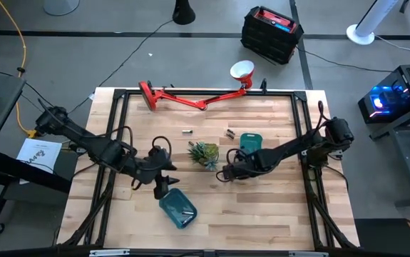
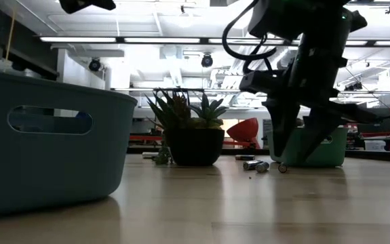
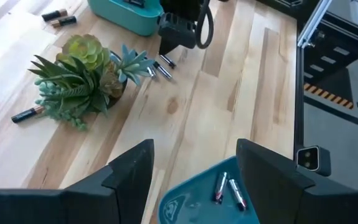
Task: Sort batteries
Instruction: Put the silver battery into the blue bin
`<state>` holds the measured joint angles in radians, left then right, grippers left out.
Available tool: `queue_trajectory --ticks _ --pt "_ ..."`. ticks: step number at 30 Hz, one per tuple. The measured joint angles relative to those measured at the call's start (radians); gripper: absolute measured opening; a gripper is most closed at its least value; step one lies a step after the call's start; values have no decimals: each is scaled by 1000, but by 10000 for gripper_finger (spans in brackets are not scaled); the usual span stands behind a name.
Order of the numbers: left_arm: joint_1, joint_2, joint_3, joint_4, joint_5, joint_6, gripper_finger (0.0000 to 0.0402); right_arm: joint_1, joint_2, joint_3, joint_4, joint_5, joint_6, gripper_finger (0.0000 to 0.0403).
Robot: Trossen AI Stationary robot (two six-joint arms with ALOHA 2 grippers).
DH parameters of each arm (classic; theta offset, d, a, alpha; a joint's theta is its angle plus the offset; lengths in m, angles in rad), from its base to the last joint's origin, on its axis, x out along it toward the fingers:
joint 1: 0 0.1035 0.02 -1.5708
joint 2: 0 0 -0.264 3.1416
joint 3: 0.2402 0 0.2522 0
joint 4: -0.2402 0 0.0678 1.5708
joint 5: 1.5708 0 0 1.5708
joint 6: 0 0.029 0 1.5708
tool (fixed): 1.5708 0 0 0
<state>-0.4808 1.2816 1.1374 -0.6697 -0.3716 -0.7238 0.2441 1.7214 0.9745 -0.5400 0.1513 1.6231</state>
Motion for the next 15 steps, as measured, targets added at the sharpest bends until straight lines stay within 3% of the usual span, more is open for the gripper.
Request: queue_trajectory --ticks 15 --pt "1 5 0 1 -17 28 220 6 83 3 56 -42 98 147"
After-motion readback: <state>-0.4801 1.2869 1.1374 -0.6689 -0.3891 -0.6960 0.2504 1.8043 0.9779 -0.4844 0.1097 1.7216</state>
